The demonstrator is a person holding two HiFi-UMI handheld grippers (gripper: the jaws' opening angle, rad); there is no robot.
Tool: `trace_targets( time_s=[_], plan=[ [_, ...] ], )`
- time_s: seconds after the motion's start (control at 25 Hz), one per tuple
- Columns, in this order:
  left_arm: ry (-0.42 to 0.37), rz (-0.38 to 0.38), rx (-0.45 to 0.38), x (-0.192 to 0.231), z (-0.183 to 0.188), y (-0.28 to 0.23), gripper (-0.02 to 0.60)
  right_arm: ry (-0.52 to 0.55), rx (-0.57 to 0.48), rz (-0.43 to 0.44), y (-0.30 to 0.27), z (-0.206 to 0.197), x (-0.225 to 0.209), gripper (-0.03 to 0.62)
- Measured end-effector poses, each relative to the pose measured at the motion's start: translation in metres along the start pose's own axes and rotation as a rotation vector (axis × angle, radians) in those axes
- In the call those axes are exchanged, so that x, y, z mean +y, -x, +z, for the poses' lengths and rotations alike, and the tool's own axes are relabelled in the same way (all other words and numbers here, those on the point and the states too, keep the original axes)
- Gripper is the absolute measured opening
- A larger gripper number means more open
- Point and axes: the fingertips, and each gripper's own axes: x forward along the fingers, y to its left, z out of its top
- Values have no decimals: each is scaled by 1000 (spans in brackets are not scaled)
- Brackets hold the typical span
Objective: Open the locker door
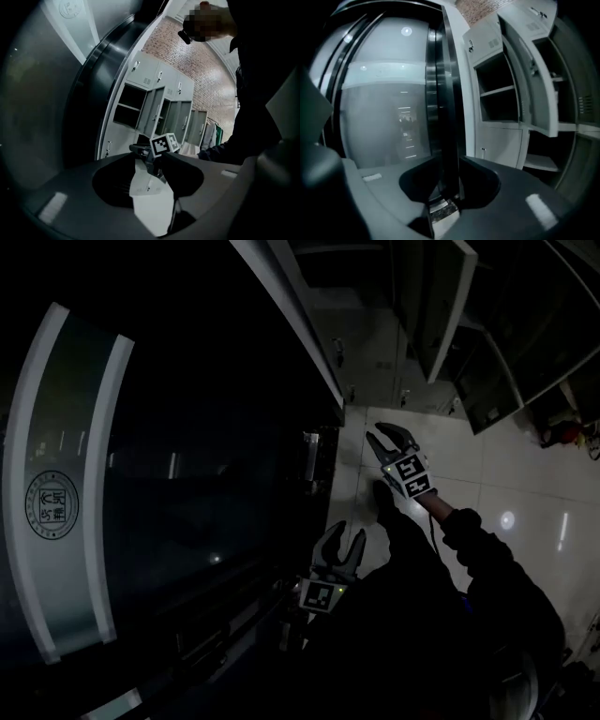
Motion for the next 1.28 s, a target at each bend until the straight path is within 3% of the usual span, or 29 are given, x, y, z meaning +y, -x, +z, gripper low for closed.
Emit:
trace_targets(
  time_s=[0.2,0.36,0.56,0.76,0.92,1.04,1.08,1.28],
  plan=[
    [-47,28,18,86,36,-116,176,20,34,-82,-166,4,-103,95],
    [-23,34,56,124,49,-175,176,22,119,-118,-258,-30,-135,91],
    [32,36,109,161,39,-225,175,15,191,-189,-346,-75,-180,91],
    [86,109,200,195,10,-226,175,21,199,-275,-380,-87,-197,103],
    [78,123,234,218,0,-238,175,31,194,-324,-401,-87,-203,119],
    [71,122,220,226,7,-253,175,1,177,-365,-402,-90,-207,84],
    [69,118,212,228,11,-257,175,-4,175,-369,-400,-90,-209,46],
    [37,90,192,226,20,-269,175,34,204,-258,-376,-97,-181,29]
  ],
)
